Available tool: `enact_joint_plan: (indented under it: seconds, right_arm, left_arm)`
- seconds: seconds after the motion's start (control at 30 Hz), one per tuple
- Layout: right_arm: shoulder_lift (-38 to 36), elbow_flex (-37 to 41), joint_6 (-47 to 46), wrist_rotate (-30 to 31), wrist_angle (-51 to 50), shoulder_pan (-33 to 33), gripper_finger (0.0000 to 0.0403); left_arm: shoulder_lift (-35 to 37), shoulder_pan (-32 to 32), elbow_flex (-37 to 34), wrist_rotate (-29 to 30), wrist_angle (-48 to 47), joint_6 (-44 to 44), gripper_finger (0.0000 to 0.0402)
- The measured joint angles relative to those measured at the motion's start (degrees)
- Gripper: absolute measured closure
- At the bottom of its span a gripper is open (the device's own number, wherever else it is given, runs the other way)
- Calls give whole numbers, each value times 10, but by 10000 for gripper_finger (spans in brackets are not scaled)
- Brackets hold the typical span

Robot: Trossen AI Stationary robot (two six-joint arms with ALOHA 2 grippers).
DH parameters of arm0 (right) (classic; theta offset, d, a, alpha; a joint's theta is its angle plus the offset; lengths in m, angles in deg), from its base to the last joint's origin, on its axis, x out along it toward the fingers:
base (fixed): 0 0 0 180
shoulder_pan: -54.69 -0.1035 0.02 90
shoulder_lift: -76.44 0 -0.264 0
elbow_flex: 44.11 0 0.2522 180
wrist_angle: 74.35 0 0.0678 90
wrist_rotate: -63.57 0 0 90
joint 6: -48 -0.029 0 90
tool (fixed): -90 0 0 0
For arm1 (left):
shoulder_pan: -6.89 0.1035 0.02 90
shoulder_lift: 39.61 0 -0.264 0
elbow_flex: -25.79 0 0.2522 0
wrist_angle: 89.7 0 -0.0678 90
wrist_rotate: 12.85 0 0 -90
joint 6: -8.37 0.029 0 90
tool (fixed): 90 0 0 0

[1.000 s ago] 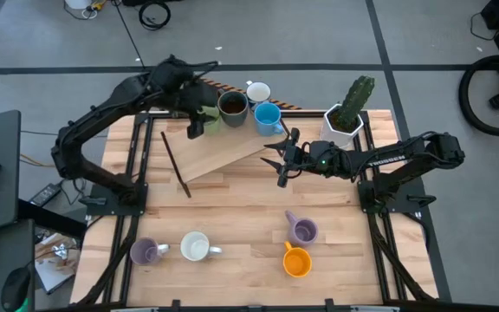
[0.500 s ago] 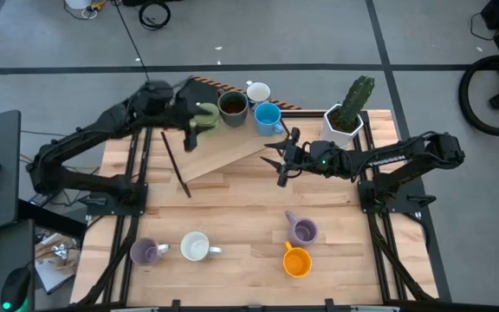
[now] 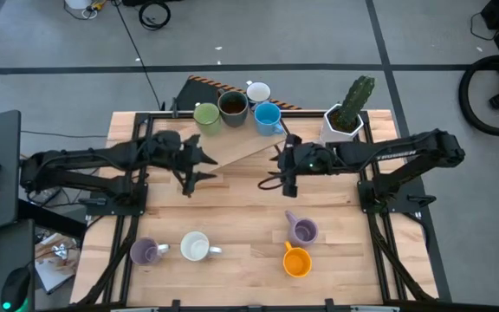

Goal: Place coffee mugs
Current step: Put the purple mug on the shelf

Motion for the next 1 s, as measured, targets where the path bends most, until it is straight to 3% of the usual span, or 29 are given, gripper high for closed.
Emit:
enact_joint_plan:
  seconds: [0.13,0.27,0.47,0.63,0.8,1.0]
  right_arm:
    - [0,-49,-38,-12,-129,-20,209]
    - [0,-54,-69,-68,-206,-54,209]
    - [8,-55,-156,-93,-241,-122,209]
    - [58,-55,-189,-99,-275,-170,209]
    - [112,-73,-251,-138,-371,-175,209]
    - [133,-89,-297,-171,-406,-167,209]
  left_arm:
    - [-2,-31,-36,21,37,-6,198]
    - [-6,-55,-65,41,66,-17,198]
    - [-6,-85,-88,49,94,-16,198]
    - [-6,-115,-100,50,94,-5,198]
    - [-6,-142,-106,50,94,-4,198]
    - [-6,-155,-106,55,96,-7,198]
